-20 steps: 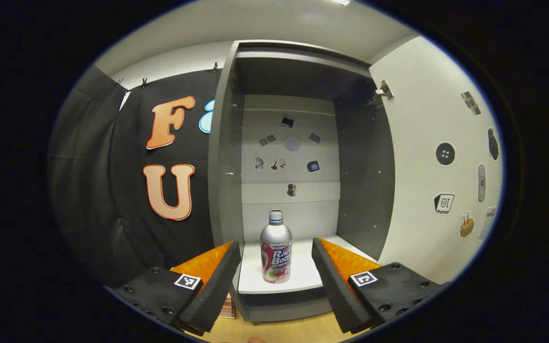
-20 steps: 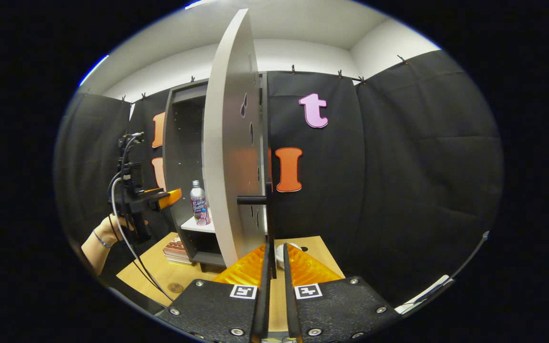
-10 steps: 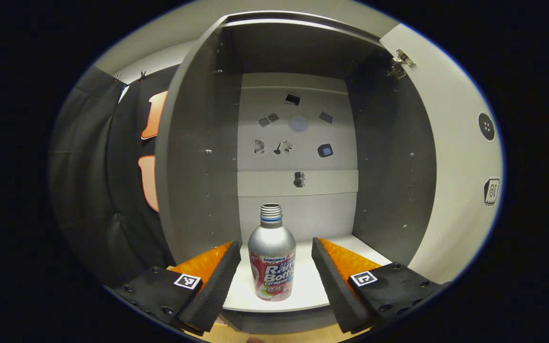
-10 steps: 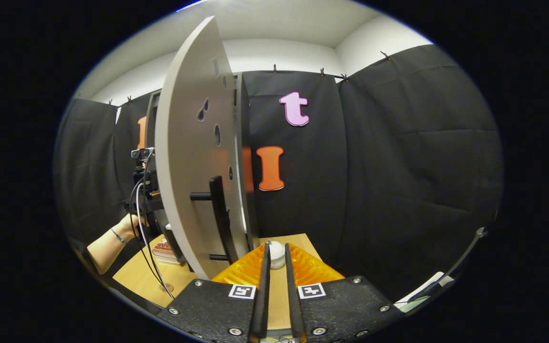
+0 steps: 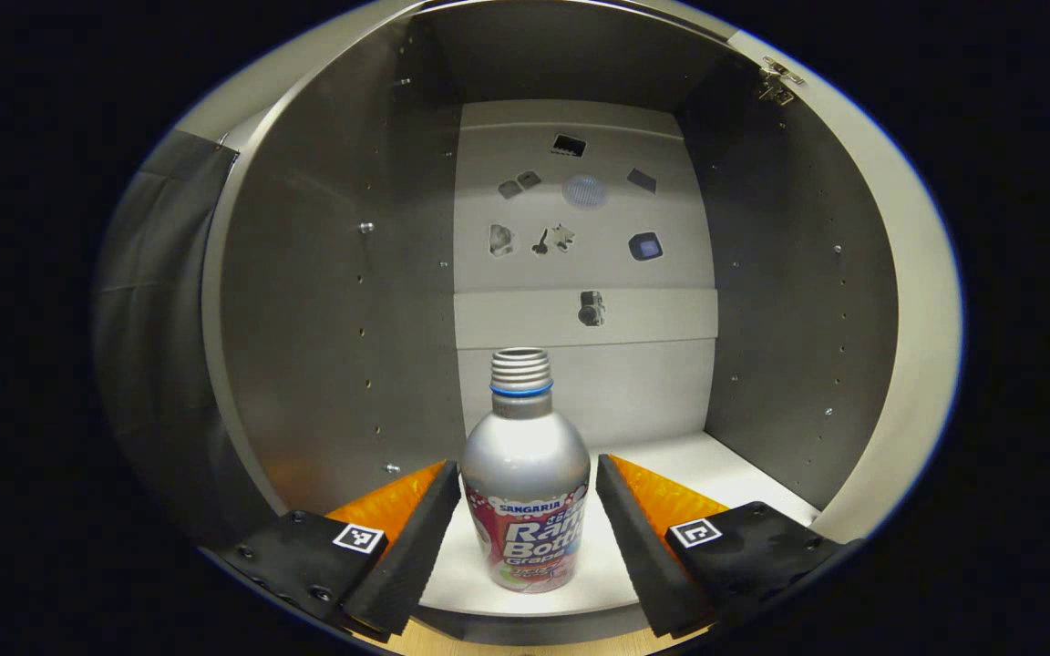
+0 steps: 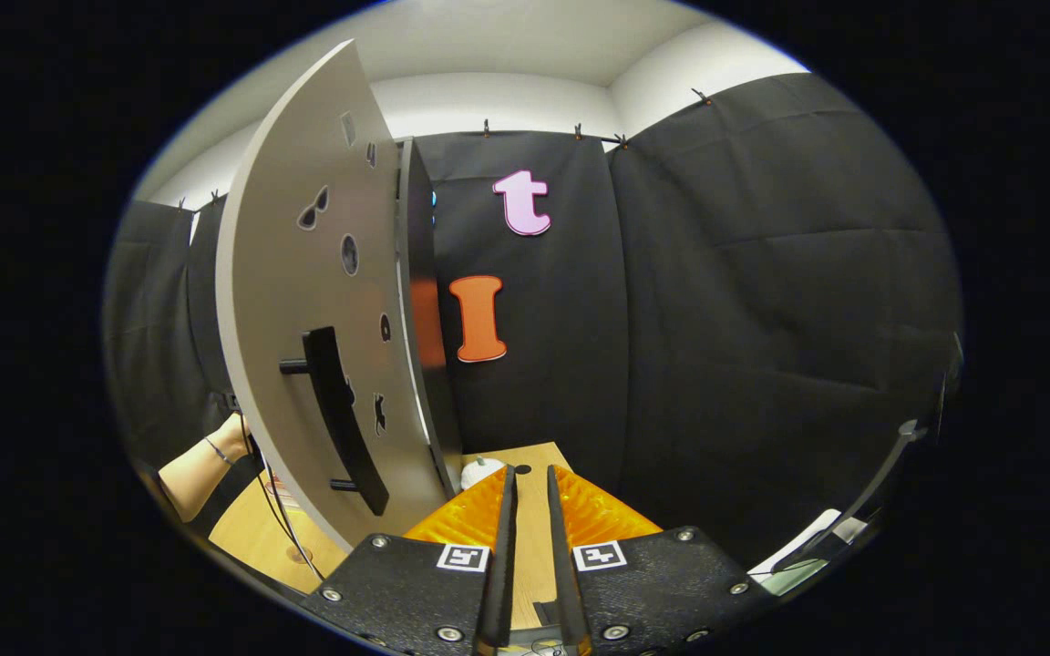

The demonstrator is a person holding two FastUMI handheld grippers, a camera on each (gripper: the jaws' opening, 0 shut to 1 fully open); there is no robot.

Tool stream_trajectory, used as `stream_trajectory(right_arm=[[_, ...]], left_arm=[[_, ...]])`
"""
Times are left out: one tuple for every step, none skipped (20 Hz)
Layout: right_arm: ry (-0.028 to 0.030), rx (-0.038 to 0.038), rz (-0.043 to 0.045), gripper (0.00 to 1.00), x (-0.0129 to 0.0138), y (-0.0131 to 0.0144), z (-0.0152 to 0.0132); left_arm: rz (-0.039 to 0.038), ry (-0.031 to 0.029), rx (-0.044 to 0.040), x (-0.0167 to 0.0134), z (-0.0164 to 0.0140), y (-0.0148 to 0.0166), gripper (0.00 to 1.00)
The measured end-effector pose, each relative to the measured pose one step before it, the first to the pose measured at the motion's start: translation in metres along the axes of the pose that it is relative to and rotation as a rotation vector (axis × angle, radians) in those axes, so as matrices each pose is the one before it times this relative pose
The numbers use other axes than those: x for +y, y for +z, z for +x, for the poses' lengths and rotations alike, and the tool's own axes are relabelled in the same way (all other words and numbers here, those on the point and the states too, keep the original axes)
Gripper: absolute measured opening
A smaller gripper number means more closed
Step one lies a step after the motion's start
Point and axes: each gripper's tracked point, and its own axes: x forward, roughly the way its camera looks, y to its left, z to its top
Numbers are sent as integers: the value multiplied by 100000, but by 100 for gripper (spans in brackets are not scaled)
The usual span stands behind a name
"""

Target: Open the cabinet door with the right hand, grasp the bottle in the cabinet with the left hand and place it on the coaster, then close the cabinet door with the right hand.

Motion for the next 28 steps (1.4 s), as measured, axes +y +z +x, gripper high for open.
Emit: stream_trajectory(right_arm=[[-486, 227, 513, 20, -199, -98, 61], [-482, 60, 129, 20, -216, -39, 63], [-719, -140, -276, 20, -200, 44, -5], [-591, -265, -537, 20, -115, 115, 75], [-247, -203, -592, 20, -55, 24, -11], [-76, -257, -548, 20, 109, 149, 286], [-83, -124, -471, 20, 62, 62, 121], [-24, -37, -345, 20, 56, -71, 36], [246, 47, -121, 20, 139, -103, 125], [257, 26, -66, 20, 266, 13, 185], [257, 6, -71, 20, 219, -15, 103], [348, -34, -209, 20, 230, -18, 230], [148, -280, -553, 20, 179, 6, 81], [-153, -393, -803, 27, 83, 116, 152], [-404, -568, -628, 29, 85, 135, 189], [-203, -561, -341, 29, 177, 121, 253], [-97, -578, -270, 36, 191, -4, 204], [-186, -367, -228, 42, 121, 27, 201], [-231, -305, -74, 46, 106, 88, 214], [-310, -710, 596, 51, 95, 204, 154], [-765, -1354, 1162, 55, 54, 380, 196], [-917, -1094, 1225, 55, -51, 292, 315], [-995, -940, 1143, 63, -120, 309, 251], [-1006, -946, 889, 69, -153, 306, 296], [-1286, -858, 461, 67, -267, 297, 164], [-1195, -604, 119, 83, -200, 279, 159], [-839, -438, -178, 85, -96, 114, 105], [-475, -337, -265, 83, 79, 156, 120]], left_arm=[[-229, -195, 840, -193, -51, -212, 99], [-600, 205, 99, -11, -351, -127, 93], [-421, 375, 262, 289, 39, 58, 87], [-219, 729, 787, 389, -501, -108, 86], [-956, -20, -49, 110, -893, 162, 86], [-1930, -1361, -726, -99, -961, 331, 84], [-2366, -1885, -864, -92, -1182, 307, 85], [-1939, -1402, -734, -3, -1164, 270, 85], [-1771, -1160, -855, 81, -1055, 159, 85], [-1185, -1185, -1051, 102, -1284, 336, 85], [-470, -899, -1041, 262, -1241, 234, 85], [152, -507, -1106, 471, -1280, 328, 84], [789, 2, -1327, 559, -1336, 165, 87], [1502, 338, -1092, 727, -1402, 131, 84], [1497, 1087, -1066, 945, -1295, 59, 85], [1341, 1055, -733, 1044, -1202, -41, 85], [1110, 1013, -401, 987, -1207, -276, 84], [1036, 917, -50, 1031, -965, -405, 82], [1148, 1168, 38, 1159, -946, -567, 82], [1248, 1248, -200, 1099, -867, -658, 84], [1217, 1891, 414, 1175, -809, -943, 84], [-323, 2151, 1470, 1110, -755, -1298, 84], [84, 367, 880, 974, -518, -1120, 84], [-1924, 81, 460, 640, -437, -1088, 84], [-1793, 309, 464, 732, -447, -1265, 86], [-1253, 452, 455, 754, -390, -1279, 85], [-738, 637, 335, 711, -311, -1383, 85], [-634, 587, 469, 700, -291, -1325, 87]])
